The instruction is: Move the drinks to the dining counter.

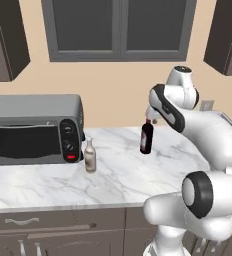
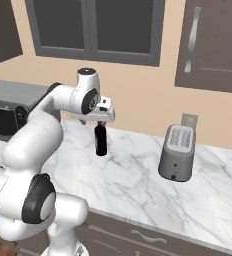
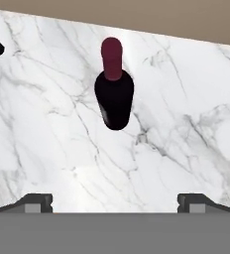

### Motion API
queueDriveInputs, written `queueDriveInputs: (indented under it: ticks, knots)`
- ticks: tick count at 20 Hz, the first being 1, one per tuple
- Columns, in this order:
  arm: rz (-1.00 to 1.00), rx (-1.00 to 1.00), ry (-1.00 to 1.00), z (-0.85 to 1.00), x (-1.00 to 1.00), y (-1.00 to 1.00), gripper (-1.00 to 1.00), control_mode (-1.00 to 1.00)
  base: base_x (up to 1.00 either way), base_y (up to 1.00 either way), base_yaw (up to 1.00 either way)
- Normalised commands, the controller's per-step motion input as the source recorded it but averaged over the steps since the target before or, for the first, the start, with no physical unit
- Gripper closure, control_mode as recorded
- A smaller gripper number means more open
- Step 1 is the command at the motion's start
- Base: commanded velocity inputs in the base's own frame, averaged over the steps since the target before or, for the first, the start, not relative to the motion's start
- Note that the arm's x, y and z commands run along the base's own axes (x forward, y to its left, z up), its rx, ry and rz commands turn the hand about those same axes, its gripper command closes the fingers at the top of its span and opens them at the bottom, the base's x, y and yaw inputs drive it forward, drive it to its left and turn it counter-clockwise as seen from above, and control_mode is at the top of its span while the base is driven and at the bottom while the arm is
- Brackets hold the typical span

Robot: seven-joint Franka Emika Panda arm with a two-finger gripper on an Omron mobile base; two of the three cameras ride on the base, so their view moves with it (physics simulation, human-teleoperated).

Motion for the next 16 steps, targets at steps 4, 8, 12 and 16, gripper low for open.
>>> queueDriveInputs:
  ticks: [4, 8, 12, 16]
  knots:
    - [0.07, -0.02, -0.02, -0.24, 0.47, 0.00, -1.00, -1.00, 0.00, 0.00, 0.00]
    - [0.05, -0.02, -0.05, -0.22, 0.34, 0.00, -1.00, -1.00, 0.00, 0.00, 0.00]
    - [0.04, 0.00, -0.02, -0.22, 0.33, 0.01, -1.00, -1.00, 0.00, 0.00, 0.00]
    - [0.00, 0.00, -0.03, -0.22, 0.34, 0.01, -1.00, -1.00, 0.00, 0.00, 0.00]
